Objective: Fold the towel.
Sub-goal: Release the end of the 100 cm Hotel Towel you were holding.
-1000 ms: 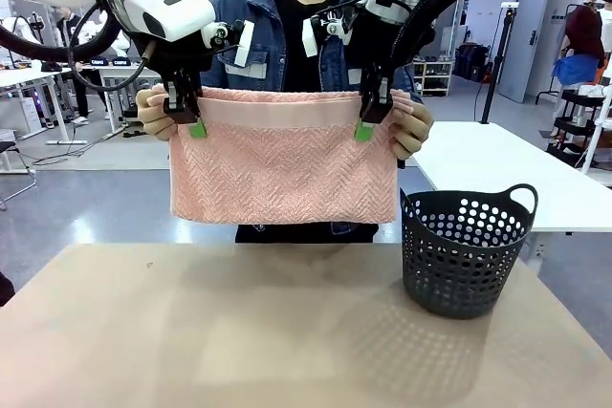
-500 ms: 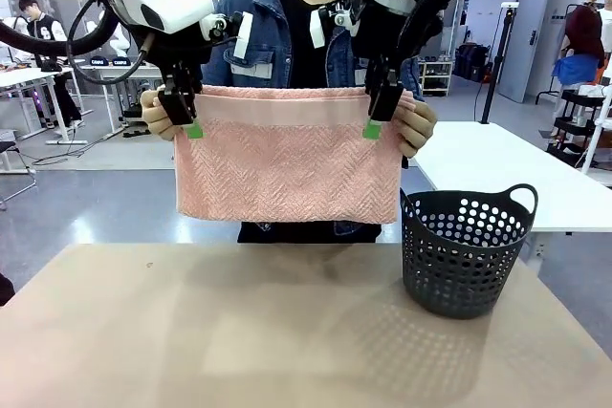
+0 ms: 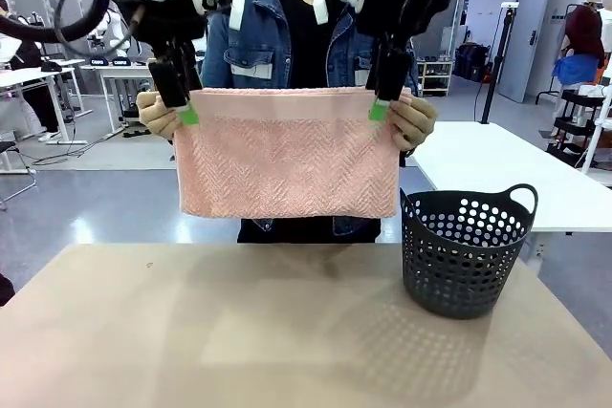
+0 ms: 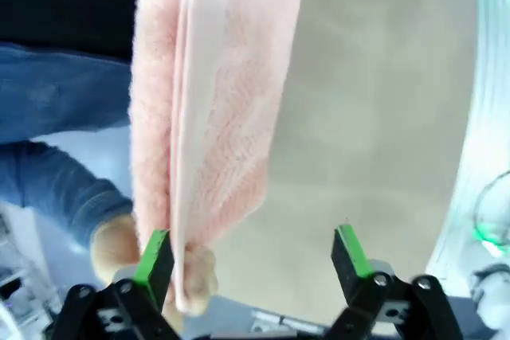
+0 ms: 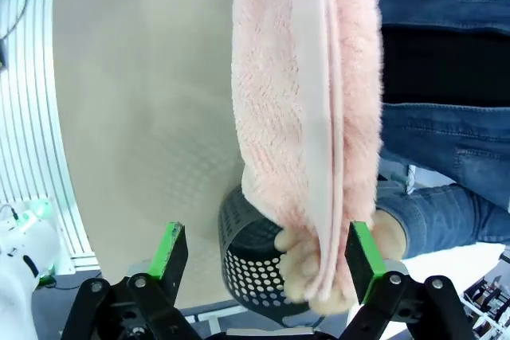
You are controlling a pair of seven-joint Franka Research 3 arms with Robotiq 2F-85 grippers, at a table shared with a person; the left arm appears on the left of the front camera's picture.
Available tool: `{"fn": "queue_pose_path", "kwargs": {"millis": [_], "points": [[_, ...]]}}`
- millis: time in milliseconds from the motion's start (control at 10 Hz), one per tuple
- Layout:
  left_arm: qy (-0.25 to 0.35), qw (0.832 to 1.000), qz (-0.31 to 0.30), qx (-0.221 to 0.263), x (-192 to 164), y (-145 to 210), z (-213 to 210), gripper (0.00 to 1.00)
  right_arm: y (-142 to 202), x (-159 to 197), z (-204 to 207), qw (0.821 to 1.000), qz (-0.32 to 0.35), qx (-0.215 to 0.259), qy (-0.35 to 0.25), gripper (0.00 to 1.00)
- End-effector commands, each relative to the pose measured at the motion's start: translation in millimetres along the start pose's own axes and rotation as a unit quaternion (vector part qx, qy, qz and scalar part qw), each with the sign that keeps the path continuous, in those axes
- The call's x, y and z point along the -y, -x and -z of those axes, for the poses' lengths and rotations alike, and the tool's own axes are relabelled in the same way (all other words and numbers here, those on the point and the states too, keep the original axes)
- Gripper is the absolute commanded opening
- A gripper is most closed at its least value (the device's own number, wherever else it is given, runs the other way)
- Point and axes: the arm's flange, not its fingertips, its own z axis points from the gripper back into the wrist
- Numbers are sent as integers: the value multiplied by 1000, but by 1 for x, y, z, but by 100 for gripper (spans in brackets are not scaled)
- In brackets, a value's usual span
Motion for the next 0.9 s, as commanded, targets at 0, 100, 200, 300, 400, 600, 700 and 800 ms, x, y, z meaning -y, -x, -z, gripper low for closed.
{"fn": "queue_pose_path", "kwargs": {"millis": [0,100,200,300,400,600,700,800], "points": [[-34,993,-116,1,1,13,-62,100,20,-8,-61,998,56,26,8,100],[-67,975,-209,-14,3,26,-83,100,42,-10,-83,993,112,18,12,100],[-70,959,-276,-3,12,45,-102,100,66,-18,-105,983,181,37,9,100],[-75,942,-325,36,28,74,-124,100,95,-30,-125,967,248,62,21,100],[-91,922,-371,62,41,102,-136,100,121,-40,-135,948,301,94,36,100],[-151,872,-460,70,57,154,-145,100,161,-60,-141,906,393,129,83,100],[-159,845,-505,76,62,178,-146,100,176,-72,-144,883,426,161,112,100],[-157,838,-518,73,66,187,-144,100,181,-76,-142,880,432,163,112,100]]}}
